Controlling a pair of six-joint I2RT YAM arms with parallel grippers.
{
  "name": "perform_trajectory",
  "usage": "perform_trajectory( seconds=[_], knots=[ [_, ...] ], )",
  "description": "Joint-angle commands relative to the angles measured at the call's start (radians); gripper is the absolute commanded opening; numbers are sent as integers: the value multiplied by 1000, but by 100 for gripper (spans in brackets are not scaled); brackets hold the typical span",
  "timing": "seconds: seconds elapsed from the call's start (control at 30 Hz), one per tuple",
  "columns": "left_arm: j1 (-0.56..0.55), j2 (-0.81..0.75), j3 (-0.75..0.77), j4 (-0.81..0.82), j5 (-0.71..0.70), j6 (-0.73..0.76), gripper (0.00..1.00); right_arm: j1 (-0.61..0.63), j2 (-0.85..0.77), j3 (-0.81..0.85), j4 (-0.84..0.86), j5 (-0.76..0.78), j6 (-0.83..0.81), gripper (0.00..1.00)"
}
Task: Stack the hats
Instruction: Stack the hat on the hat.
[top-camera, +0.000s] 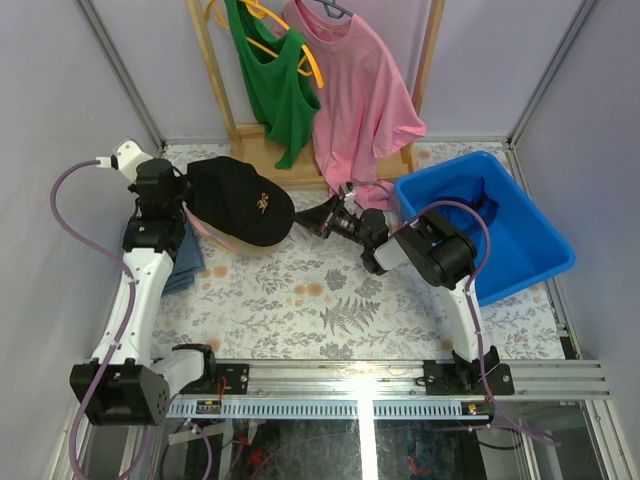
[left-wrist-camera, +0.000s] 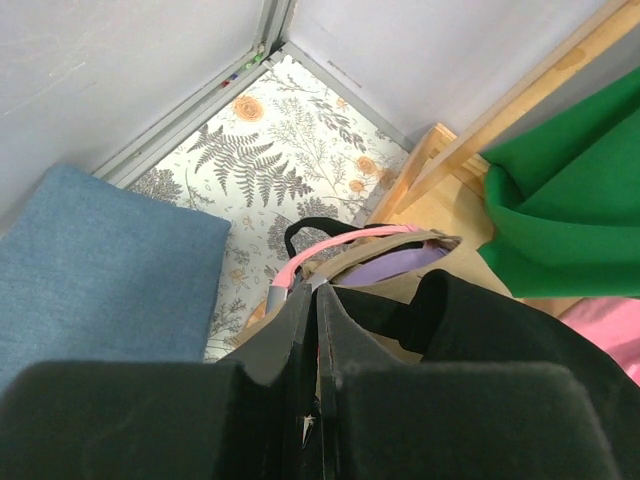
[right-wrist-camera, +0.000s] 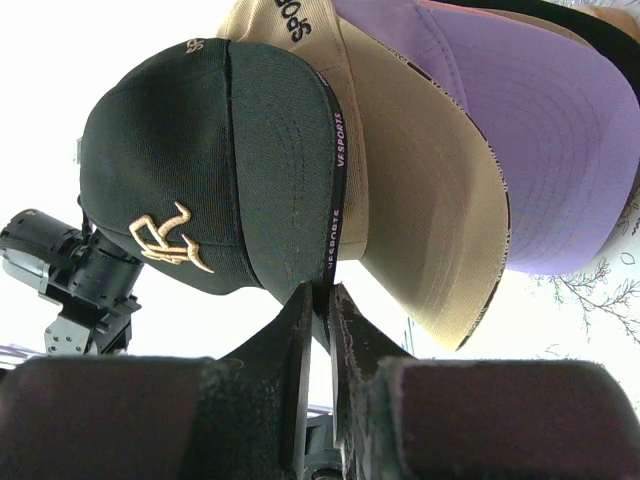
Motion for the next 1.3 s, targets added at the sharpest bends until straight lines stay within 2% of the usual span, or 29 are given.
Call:
perform_trajectory(
  seconds=[0.0,0.37,0.73,1.27],
  knots=[
    [30,28,3,108,-107,12,0,-7,-53,-20,46,16,-9,0],
    [35,126,5,174,-88,-6,0,-8,-6,-29,56,64,0,0],
    [37,229,38,168,-88,6,1,-4,7,-51,39,122,2,0],
    [47,243,-8,110,-38,-15,2,20,80,-73,-36,151,32,0]
  ],
)
